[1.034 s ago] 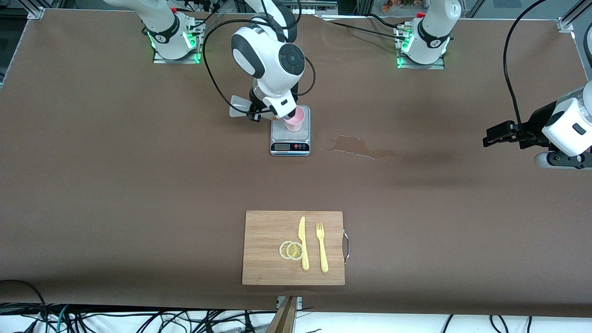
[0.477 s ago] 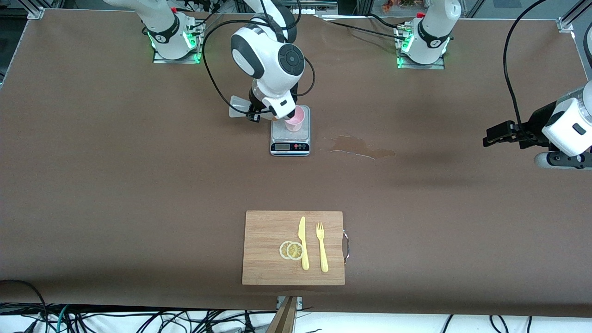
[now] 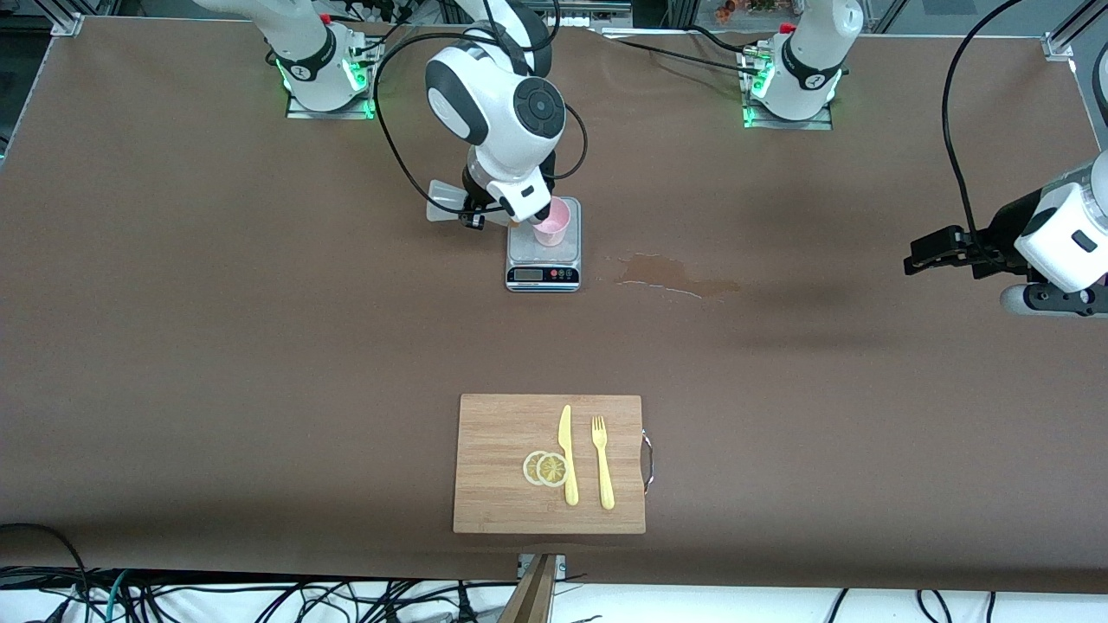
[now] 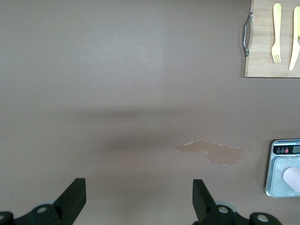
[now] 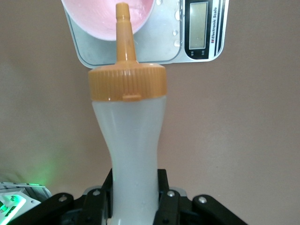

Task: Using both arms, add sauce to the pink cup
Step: 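Tilt the bottle nozzle over the pink cup with the right gripper, then carry the sauce bottle back and lower it onto the table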

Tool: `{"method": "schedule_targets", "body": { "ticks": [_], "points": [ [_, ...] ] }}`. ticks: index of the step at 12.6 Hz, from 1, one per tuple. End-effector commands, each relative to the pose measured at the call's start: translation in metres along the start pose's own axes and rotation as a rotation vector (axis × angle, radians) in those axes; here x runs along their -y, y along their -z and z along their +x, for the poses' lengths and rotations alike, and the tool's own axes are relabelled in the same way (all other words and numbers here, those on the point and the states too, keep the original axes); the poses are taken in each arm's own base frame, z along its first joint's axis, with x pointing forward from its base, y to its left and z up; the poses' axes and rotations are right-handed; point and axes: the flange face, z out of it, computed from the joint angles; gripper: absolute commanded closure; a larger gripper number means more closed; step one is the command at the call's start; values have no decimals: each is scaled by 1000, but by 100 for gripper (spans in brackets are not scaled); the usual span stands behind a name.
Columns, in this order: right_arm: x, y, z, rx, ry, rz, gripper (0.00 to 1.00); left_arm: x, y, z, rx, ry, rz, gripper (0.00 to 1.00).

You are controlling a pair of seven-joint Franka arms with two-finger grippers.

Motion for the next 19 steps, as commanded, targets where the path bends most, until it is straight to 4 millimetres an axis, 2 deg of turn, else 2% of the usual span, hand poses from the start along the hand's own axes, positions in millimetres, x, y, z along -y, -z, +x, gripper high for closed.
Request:
{"method": "schedule_targets", "body": {
  "ticks": [1, 6, 9, 12, 14, 16, 19],
  "points": [
    [4, 15, -12, -53, 14, -4, 75, -1, 6, 2, -6, -20, 4, 0],
    [1, -6, -55, -229, 20, -5, 75, -3, 6, 2, -6, -21, 4, 0],
    [-5, -9, -62, -327, 24, 9, 75, -3, 6, 2, -6, -23, 4, 0],
    [-11, -1, -66, -406, 24, 15, 75, -3, 6, 2, -6, -21, 4, 0],
    [-30, -3, -85, -465, 45, 37, 75, -5, 6, 2, -6, -24, 4, 0],
    [-62, -17, -119, -561, 100, 76, 75, -5, 5, 3, -4, -24, 4, 0],
    [-100, -41, -173, -729, 160, 134, 75, -2, 5, 3, -5, -21, 4, 0]
  ]
}}
